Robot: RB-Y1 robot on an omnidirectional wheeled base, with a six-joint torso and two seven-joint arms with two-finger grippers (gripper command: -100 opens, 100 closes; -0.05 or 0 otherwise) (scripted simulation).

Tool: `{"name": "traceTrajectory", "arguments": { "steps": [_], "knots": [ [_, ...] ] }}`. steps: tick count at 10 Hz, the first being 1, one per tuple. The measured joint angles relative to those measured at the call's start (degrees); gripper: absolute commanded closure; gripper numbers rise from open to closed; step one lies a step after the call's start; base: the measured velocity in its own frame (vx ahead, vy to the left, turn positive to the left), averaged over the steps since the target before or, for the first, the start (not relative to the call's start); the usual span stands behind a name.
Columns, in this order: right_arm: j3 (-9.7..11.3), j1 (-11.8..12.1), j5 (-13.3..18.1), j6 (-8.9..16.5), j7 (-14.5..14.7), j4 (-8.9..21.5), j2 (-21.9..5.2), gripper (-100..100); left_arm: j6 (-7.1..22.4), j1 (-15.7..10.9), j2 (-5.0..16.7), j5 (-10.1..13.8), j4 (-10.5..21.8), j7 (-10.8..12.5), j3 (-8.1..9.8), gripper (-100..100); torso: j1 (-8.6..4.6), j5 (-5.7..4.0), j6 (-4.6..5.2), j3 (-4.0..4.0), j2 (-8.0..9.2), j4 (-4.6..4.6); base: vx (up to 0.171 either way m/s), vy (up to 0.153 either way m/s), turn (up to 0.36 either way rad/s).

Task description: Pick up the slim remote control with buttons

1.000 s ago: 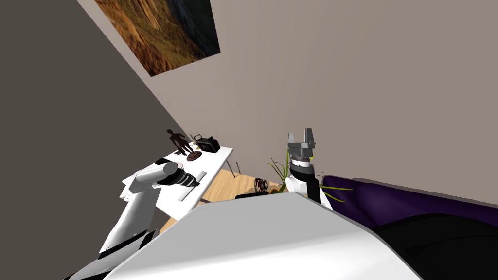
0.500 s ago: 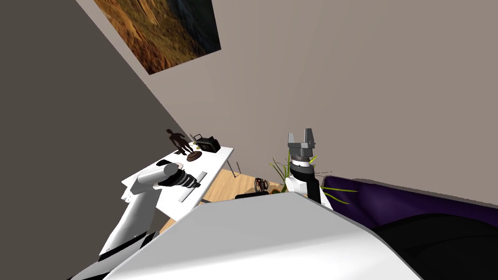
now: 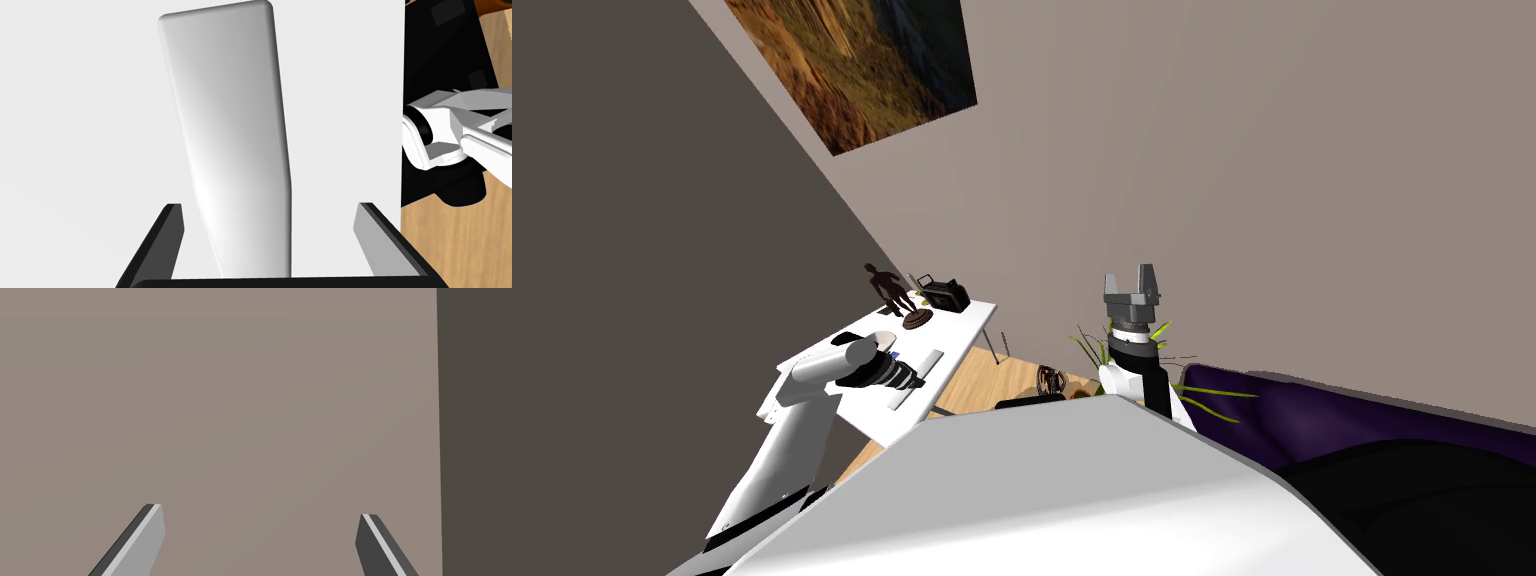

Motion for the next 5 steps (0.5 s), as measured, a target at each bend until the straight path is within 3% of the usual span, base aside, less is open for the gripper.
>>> {"name": "traceTrajectory", "arguments": {
  "steps": [4, 5],
  "knots": [
    [0.0, 0.0, 0.0, 0.0, 0.0, 0.0, 0.0, 0, 0.0, -0.01, 0.0, 0.0, 0.01, -0.01, 0.0, -100, -0.07, -0.02, -0.01, 0.01, 0.02, 0.0, 0.0, -0.007, -0.005],
    [0.0, 0.0, 0.0, 0.0, 0.0, 0.0, 0.0, 0, 0.0, -0.01, 0.0, 0.0, 0.01, -0.01, 0.0, -100, -0.06, -0.02, -0.01, 0.02, 0.03, 0.01, -0.005, -0.017, -0.22]
  ]
}}
